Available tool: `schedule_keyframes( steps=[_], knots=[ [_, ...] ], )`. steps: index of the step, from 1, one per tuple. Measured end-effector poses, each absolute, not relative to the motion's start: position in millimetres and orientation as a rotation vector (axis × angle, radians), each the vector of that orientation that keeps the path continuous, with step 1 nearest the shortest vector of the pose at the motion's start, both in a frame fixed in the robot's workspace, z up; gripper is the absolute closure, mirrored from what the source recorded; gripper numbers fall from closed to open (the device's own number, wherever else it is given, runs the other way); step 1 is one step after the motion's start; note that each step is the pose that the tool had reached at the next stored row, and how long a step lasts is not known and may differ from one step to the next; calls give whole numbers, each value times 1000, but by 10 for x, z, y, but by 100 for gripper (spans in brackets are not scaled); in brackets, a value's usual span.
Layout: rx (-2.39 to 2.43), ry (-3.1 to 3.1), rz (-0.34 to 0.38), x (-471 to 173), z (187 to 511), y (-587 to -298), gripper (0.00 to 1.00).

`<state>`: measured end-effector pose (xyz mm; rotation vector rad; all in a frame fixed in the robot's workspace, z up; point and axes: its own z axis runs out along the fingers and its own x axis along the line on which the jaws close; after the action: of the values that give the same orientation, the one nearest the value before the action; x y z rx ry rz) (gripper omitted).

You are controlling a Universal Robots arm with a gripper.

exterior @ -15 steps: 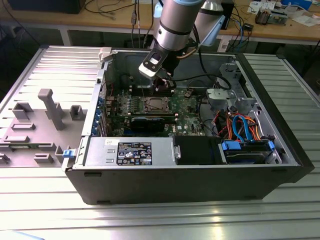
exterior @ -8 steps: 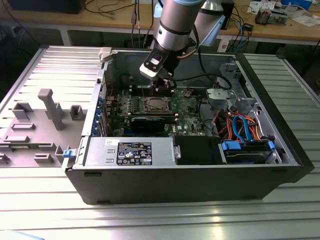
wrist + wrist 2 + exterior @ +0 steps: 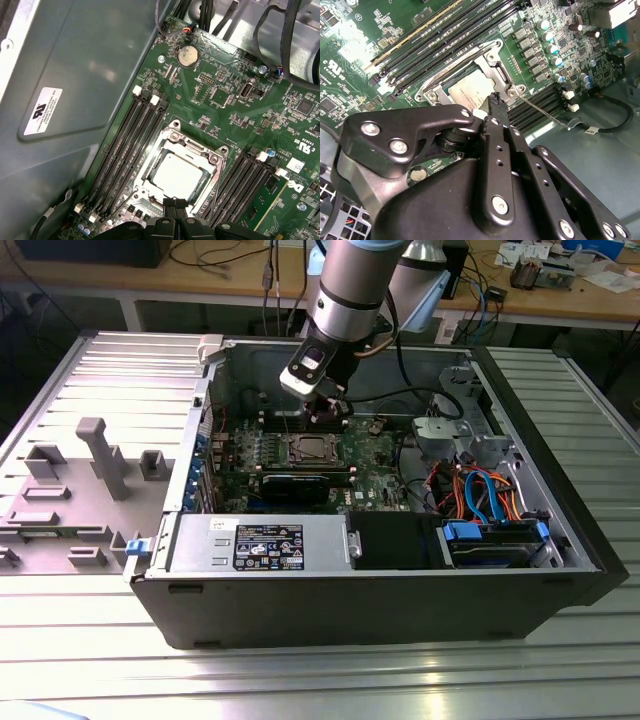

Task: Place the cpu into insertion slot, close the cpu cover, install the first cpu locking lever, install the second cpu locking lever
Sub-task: 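Install the first cpu locking lever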

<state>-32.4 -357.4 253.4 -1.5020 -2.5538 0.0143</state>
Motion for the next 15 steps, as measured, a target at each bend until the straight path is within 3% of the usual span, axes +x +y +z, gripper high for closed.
schedule_keyframes(
  steps=[15],
  knots=[
    [-1481,-2566,16,-324,2534,-3573,89]
  ],
)
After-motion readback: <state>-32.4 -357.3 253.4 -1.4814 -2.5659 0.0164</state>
